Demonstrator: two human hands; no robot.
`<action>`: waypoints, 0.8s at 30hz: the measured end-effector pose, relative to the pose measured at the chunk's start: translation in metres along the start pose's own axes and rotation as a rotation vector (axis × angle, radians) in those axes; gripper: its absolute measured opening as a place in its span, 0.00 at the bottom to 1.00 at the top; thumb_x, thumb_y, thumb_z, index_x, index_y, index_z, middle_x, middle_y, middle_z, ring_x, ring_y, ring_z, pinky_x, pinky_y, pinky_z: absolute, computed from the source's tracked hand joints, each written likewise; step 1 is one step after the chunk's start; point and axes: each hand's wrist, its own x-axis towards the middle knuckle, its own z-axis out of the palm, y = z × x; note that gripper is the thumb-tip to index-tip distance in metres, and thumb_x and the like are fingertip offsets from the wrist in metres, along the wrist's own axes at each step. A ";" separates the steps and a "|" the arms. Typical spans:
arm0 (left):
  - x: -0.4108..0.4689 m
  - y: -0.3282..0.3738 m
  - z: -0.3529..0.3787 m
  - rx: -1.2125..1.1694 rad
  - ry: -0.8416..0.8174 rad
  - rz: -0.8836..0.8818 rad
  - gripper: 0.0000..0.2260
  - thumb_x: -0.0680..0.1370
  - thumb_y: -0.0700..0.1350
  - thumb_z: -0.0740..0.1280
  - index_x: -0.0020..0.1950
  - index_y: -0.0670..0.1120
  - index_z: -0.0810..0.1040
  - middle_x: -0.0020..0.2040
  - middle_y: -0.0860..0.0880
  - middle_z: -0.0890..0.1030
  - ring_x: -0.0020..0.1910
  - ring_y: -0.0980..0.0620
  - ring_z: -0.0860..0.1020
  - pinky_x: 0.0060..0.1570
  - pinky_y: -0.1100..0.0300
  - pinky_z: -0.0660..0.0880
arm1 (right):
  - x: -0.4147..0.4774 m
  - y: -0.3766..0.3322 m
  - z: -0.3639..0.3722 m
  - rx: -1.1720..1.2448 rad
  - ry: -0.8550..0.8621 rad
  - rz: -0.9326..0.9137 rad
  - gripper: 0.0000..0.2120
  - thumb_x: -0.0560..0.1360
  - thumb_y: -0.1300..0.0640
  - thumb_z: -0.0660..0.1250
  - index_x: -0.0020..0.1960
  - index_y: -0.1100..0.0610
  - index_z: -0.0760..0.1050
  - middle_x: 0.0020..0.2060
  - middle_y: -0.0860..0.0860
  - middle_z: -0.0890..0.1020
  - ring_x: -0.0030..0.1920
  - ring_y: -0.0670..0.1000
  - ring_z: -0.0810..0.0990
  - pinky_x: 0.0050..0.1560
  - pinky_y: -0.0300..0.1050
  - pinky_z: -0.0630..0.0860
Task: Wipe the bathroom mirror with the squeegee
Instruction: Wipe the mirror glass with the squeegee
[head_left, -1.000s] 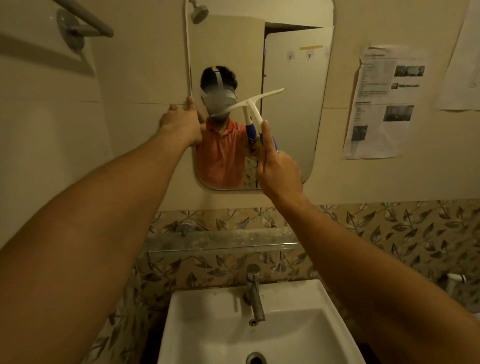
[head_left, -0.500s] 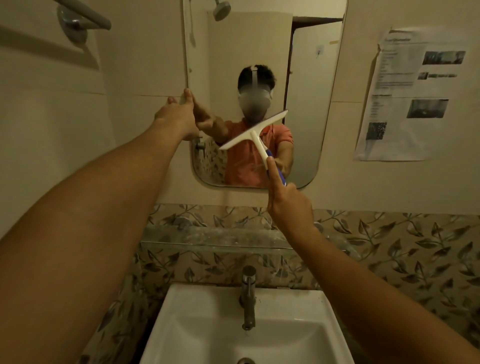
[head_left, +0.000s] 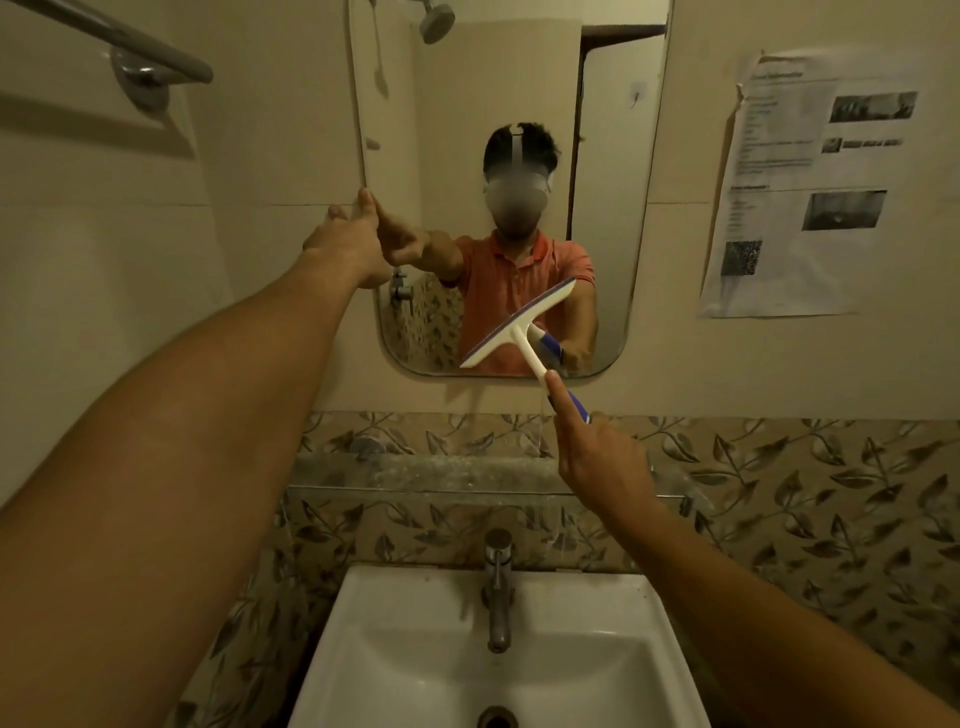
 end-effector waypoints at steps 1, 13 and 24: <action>-0.001 0.000 -0.001 0.000 -0.001 0.000 0.45 0.78 0.42 0.66 0.81 0.55 0.35 0.81 0.38 0.45 0.76 0.33 0.58 0.69 0.38 0.67 | 0.003 0.000 -0.006 -0.002 0.013 -0.018 0.39 0.85 0.47 0.56 0.78 0.39 0.26 0.38 0.52 0.72 0.28 0.47 0.70 0.26 0.40 0.66; 0.001 -0.004 -0.001 -0.025 -0.021 0.026 0.45 0.78 0.43 0.67 0.81 0.54 0.36 0.81 0.37 0.44 0.77 0.33 0.55 0.71 0.38 0.62 | 0.079 -0.036 -0.077 -0.390 0.043 -0.473 0.34 0.85 0.51 0.56 0.82 0.42 0.39 0.39 0.56 0.70 0.26 0.48 0.65 0.26 0.44 0.66; 0.002 -0.006 -0.005 -0.023 -0.007 0.041 0.45 0.78 0.44 0.68 0.81 0.55 0.36 0.81 0.37 0.47 0.77 0.33 0.57 0.69 0.38 0.66 | 0.055 -0.016 -0.059 -0.317 -0.091 -0.278 0.38 0.85 0.51 0.58 0.80 0.37 0.32 0.34 0.53 0.66 0.27 0.48 0.69 0.26 0.42 0.65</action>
